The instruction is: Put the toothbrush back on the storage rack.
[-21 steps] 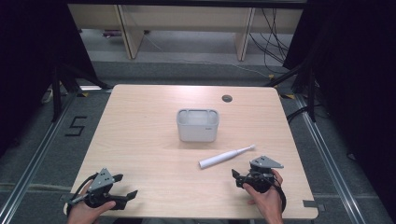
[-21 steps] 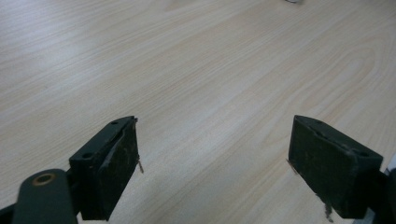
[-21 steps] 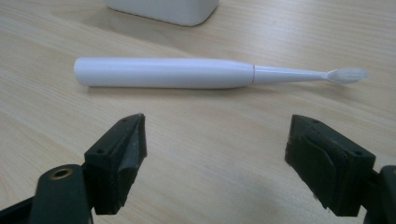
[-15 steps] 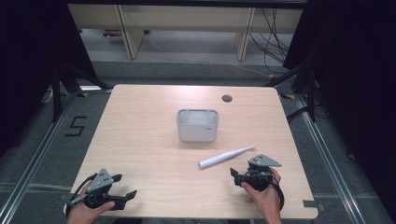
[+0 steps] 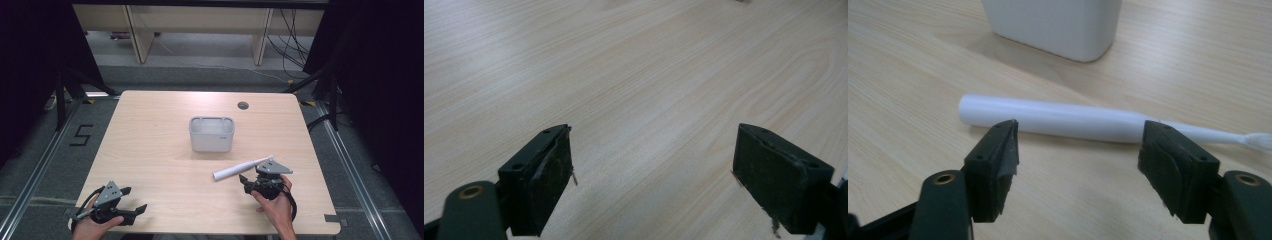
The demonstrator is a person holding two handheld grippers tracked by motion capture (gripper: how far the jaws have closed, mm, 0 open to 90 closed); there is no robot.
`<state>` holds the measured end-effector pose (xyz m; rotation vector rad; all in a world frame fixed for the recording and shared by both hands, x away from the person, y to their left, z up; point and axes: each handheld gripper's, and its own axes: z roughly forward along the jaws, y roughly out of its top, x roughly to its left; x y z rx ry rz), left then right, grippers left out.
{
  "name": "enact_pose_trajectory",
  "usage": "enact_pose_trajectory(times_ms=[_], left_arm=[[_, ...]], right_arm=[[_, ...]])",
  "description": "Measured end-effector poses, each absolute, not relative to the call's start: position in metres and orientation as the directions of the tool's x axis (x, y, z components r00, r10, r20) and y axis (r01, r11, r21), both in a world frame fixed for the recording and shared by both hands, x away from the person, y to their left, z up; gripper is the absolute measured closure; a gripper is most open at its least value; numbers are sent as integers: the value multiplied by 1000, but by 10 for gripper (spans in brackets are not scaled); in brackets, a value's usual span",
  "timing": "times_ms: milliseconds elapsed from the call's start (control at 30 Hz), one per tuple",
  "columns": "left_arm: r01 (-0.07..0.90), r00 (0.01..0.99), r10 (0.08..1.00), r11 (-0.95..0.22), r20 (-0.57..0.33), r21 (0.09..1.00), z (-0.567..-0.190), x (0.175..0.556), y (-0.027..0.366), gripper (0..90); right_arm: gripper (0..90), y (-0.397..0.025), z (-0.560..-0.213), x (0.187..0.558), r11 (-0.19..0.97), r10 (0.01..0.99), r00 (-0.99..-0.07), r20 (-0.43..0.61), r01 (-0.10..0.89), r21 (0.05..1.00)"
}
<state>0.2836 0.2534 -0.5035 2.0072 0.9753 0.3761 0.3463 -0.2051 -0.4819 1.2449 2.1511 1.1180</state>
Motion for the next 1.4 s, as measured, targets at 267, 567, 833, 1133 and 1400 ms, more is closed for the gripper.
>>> enact_pose_trajectory(times_ms=[267, 567, 833, 1133, 1400], left_arm=[[498, 643, 760, -323, -93, 805, -503, 284, 254, 156], [496, 645, 759, -328, -89, 804, -503, 285, 254, 156], [489, 648, 757, -324, -88, 810, -503, 285, 254, 159], [487, 645, 759, -319, -89, 813, -502, 286, 255, 162], [486, 640, 763, -313, -90, 816, -502, 286, 255, 164]], right_arm=[[500, -184, -477, 354, 321, 805, -591, 38, 489, 811], [682, -150, -476, 372, 373, 768, -640, 3, 451, 811], [784, -134, -481, 383, 378, 759, -651, 25, 472, 796], [877, -119, -489, 395, 419, 749, -662, 7, 482, 769], [877, -115, -495, 398, 431, 749, -661, 37, 528, 732]])
